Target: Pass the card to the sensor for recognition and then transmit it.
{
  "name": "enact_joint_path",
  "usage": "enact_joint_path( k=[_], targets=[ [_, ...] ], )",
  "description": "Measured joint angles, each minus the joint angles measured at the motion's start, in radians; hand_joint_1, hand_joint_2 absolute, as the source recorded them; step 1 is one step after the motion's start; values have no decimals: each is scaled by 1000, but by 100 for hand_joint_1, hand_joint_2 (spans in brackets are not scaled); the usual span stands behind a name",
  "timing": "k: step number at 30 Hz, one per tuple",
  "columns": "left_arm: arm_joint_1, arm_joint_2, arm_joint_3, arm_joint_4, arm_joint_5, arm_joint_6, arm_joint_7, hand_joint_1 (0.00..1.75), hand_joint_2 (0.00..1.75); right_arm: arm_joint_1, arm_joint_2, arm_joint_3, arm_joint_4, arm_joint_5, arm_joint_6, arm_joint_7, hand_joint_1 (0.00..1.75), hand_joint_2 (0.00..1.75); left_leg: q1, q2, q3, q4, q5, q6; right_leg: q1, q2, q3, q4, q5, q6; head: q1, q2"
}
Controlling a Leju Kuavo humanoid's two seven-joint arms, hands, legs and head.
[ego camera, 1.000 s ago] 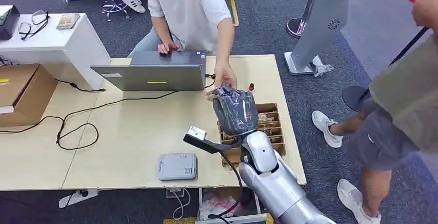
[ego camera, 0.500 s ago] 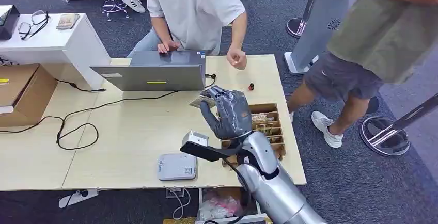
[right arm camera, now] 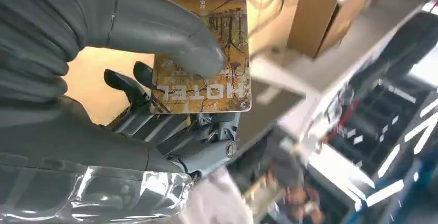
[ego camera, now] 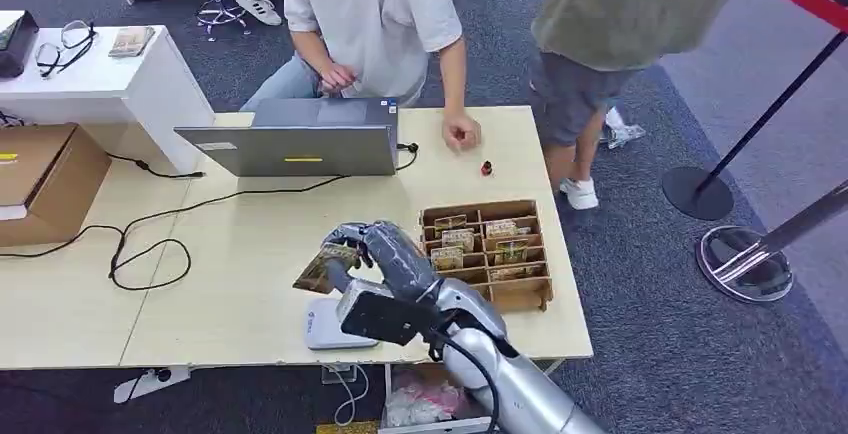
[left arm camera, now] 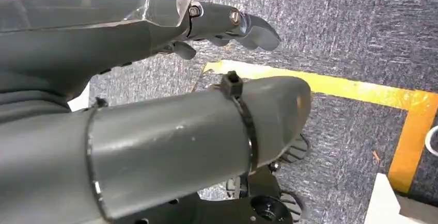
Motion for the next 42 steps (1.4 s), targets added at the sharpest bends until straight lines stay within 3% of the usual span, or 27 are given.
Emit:
enact_joint_path(
  k=[8, 24, 42],
  targets=[
    [-2, -8, 14, 0, -7, 11, 2, 0, 0, -34, 48, 0, 146, -133, 87, 7, 175, 175, 0, 0, 0, 0, 0, 0, 0, 0, 0, 0, 0, 0, 0, 0],
    [-5, -11, 14, 0, -13, 13, 23, 0, 0, -122, 111, 0, 466, -176, 59, 39, 175, 175, 0, 0, 0, 0, 0, 0, 0, 0, 0, 0, 0, 0, 0, 0],
    [-5, -18, 21, 0, -5, 22, 24, 0, 0, -154, 134, 1, 571, -146, 35, 53, 175, 175, 0, 0, 0, 0, 0, 0, 0, 0, 0, 0, 0, 0, 0, 0]
  ],
)
